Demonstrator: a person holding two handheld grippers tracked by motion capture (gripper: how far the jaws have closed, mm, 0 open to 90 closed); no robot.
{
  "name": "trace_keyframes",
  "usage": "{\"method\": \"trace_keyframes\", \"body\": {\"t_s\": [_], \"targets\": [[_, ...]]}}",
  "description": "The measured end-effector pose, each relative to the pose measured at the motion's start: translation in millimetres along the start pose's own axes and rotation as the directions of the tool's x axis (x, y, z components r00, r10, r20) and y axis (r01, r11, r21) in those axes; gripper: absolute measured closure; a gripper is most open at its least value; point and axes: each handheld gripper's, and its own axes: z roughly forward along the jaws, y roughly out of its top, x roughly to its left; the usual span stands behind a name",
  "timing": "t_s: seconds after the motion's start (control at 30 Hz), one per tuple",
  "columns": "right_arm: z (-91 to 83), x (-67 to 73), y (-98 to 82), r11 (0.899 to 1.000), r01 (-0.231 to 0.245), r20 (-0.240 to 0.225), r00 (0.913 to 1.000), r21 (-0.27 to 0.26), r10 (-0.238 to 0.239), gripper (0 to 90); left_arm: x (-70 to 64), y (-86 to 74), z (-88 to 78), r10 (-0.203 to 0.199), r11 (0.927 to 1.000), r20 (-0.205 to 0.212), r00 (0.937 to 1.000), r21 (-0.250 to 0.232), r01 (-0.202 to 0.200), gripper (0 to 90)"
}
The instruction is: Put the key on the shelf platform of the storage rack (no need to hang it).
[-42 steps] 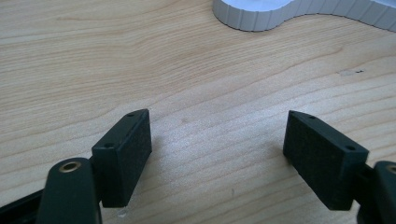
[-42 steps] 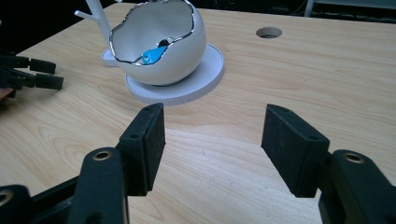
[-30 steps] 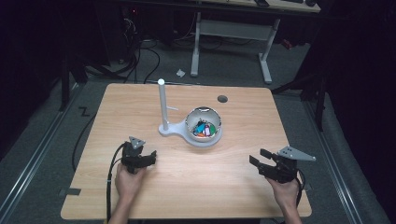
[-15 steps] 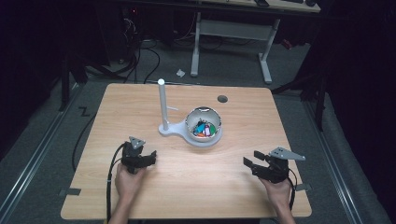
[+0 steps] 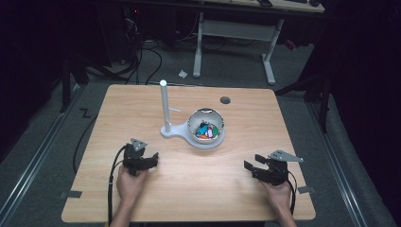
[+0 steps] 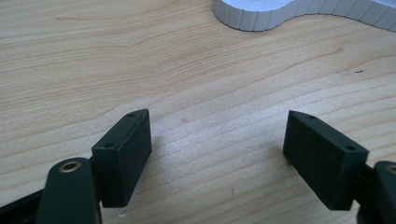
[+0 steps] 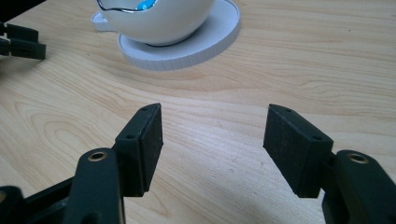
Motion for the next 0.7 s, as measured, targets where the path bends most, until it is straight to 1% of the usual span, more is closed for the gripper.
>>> {"method": "trace_keyframes", "body": {"t_s": [0.07,0.17,0.23,0.37,0.53,0.7], "targets": [[2.1,-0.6,-2.1,1.0,-0.008,0.007,0.9999,0.002,0.008,37.5,0.0,0.0,0.0,-0.001,1.0,0.0,1.0,0.0,0.001,23.9],[4.8,-1.1,-4.5,1.0,-0.005,0.017,0.9998,0.005,0.005,37.5,0.0,-0.1,0.0,0.0,1.0,0.001,1.0,0.002,0.0,23.9],[6.9,-1.1,-5.5,1.0,-0.01,0.016,0.9998,0.013,0.01,37.5,0.0,-0.1,0.0,0.001,1.0,0.002,1.0,0.002,-0.001,23.9],[11.8,-1.3,-6.7,1.0,0.003,0.03,0.9995,0.027,-0.004,37.4,0.0,-0.1,0.0,0.0,1.0,0.001,1.0,0.001,0.0,23.9],[17.2,-1.1,-9.4,0.999,0.008,0.046,0.9989,0.039,-0.01,37.4,0.0,0.0,0.0,0.001,1.0,0.0,1.0,0.0,-0.001,23.9],[23.3,-0.7,-10.7,0.997,0.023,0.067,0.9973,0.069,-0.028,37.5,-0.1,-0.1,0.0,-0.001,1.0,0.001,1.0,0.001,0.001,23.9]]}}
